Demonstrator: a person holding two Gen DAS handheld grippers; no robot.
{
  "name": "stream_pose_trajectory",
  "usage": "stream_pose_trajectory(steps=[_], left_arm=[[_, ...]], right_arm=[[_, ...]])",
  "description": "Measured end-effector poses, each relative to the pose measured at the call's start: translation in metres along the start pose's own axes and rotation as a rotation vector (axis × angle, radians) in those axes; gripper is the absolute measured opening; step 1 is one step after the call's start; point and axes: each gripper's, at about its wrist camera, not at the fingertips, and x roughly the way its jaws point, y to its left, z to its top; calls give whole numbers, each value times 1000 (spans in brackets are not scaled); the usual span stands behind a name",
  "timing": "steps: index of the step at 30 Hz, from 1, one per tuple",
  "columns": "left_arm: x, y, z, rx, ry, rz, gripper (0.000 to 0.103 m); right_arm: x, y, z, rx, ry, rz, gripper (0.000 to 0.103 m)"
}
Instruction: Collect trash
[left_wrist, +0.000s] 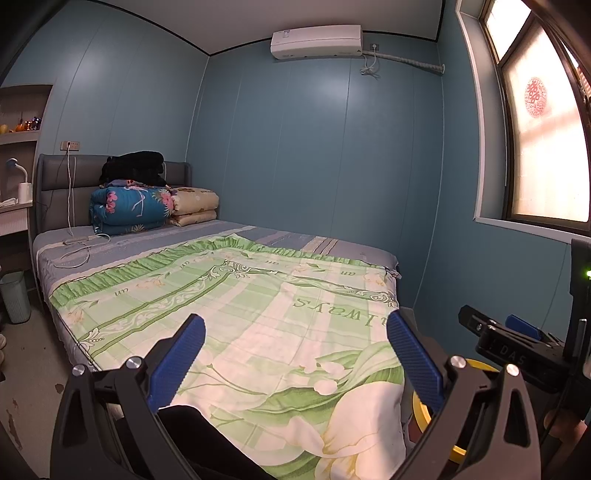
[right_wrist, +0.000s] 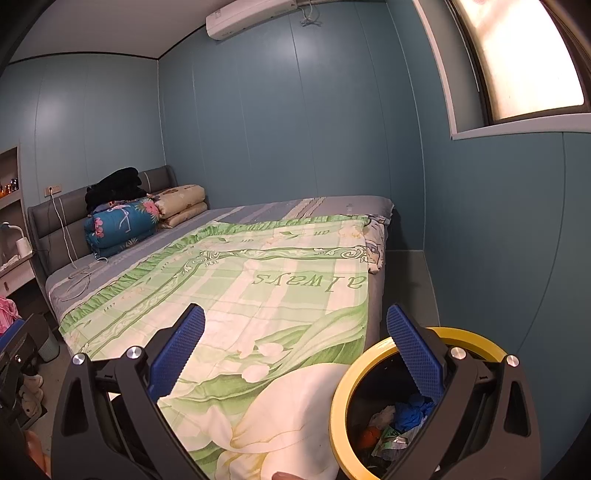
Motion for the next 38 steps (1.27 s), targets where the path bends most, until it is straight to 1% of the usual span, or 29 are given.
stream_pose_trajectory(steps=[38], left_arm=[[10,-8,-8,6,41,-5,95]], right_arm=[[4,-5,-1,13,22,-13,95]])
